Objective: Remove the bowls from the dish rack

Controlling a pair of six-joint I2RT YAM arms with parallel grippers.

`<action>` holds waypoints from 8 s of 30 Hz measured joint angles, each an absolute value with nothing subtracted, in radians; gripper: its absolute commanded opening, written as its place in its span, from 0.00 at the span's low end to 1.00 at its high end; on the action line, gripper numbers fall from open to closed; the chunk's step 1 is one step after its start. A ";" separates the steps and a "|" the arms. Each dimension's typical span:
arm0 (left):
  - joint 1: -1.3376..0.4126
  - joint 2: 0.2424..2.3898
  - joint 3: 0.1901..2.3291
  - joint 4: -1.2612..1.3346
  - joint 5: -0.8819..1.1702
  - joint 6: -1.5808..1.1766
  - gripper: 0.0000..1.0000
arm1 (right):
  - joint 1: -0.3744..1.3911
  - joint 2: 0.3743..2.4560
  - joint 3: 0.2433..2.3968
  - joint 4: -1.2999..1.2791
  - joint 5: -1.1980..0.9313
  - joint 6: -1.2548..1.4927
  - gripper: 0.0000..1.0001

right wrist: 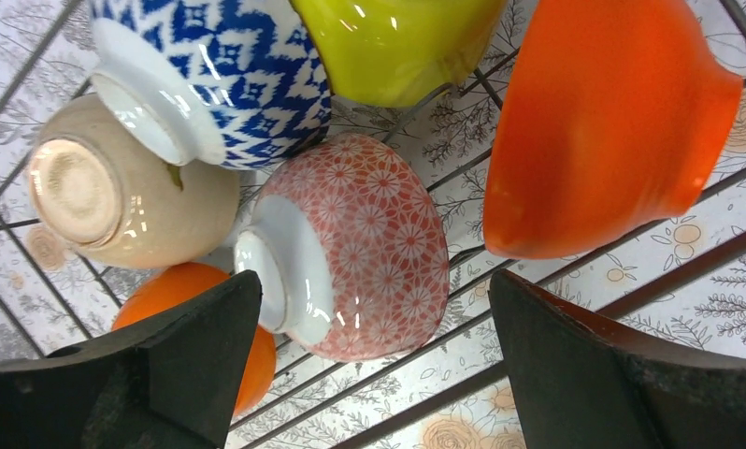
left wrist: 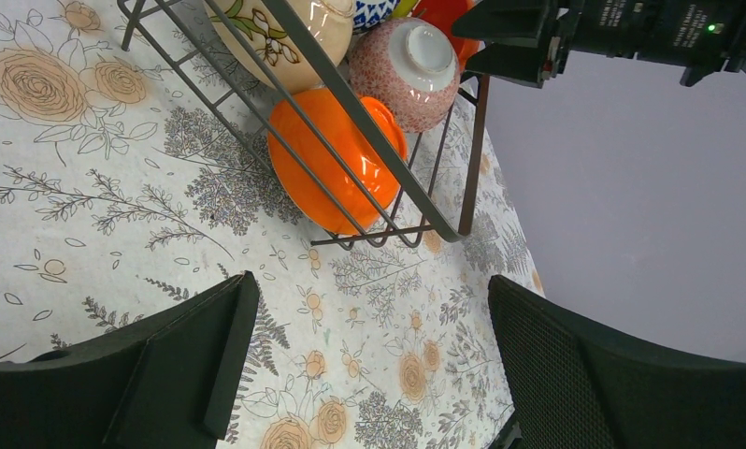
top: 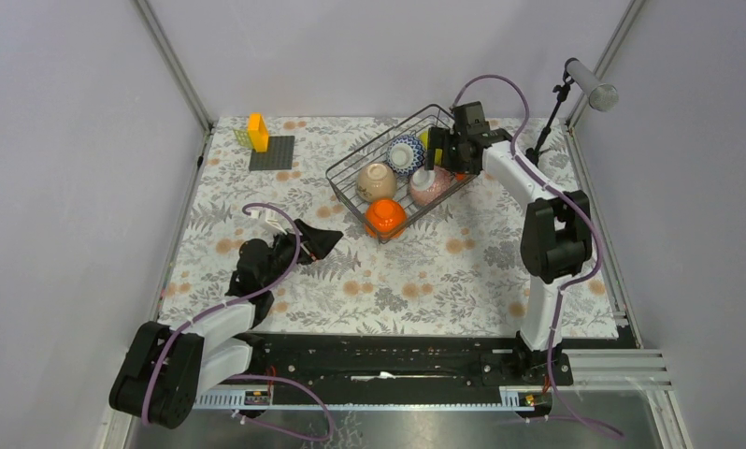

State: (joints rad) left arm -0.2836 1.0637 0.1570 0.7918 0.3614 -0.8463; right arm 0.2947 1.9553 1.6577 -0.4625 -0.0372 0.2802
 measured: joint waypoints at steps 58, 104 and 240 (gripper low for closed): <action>-0.284 1.025 0.157 0.768 0.350 -0.846 0.99 | 0.385 2.001 1.763 -0.582 -0.043 0.265 0.62; -0.291 1.340 0.416 1.418 0.584 -1.502 0.97 | 0.387 1.376 1.102 0.296 -0.690 0.838 0.62; -0.302 1.081 0.565 0.154 0.164 -0.830 0.99 | 0.424 1.499 1.149 -0.119 -0.023 0.284 1.00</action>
State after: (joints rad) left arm -0.3019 1.0809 0.5652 0.1539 0.1642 -0.8299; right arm 0.4236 1.4990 1.1492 -0.1188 -0.0231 0.2836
